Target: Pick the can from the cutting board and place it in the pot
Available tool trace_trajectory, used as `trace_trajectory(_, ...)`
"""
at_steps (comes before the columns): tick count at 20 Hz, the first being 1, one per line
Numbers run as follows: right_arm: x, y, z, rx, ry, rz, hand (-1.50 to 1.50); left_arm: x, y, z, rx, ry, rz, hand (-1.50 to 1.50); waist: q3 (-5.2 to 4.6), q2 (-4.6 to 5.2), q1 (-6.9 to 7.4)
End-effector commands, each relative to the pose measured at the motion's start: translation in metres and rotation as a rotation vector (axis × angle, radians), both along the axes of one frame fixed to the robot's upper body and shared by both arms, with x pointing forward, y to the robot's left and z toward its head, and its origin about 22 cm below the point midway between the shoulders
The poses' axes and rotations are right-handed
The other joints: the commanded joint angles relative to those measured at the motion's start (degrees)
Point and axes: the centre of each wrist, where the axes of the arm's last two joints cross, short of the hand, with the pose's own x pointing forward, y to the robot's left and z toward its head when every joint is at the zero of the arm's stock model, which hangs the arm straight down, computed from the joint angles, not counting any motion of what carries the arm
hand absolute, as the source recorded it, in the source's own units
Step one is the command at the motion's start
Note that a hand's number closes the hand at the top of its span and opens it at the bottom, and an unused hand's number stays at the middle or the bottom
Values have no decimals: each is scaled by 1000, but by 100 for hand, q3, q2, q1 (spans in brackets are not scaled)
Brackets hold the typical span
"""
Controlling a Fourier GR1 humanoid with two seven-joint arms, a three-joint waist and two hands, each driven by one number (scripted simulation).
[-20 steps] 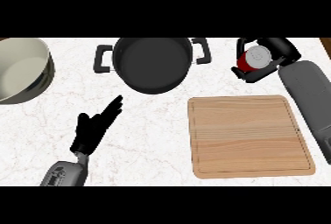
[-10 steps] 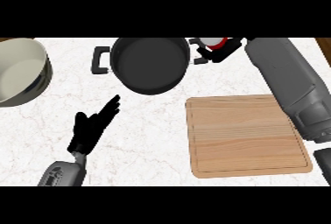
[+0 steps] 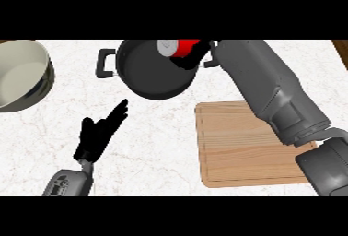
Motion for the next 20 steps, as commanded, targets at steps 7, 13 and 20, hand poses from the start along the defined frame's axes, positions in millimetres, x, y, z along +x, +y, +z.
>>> trace_trajectory(7,-19,62,-25,-394,-276,-85,150,3,5,4,4,-13,-16,0,-9,43,99)
trace_trajectory(13,-16,48,-41,-709,5,-170,150,6,-6,4,9,-4,-70,0,-21,71,316)
trace_trajectory(20,-20,53,-44,-593,107,-172,-150,16,-19,9,-2,-23,-92,0,-9,165,494)
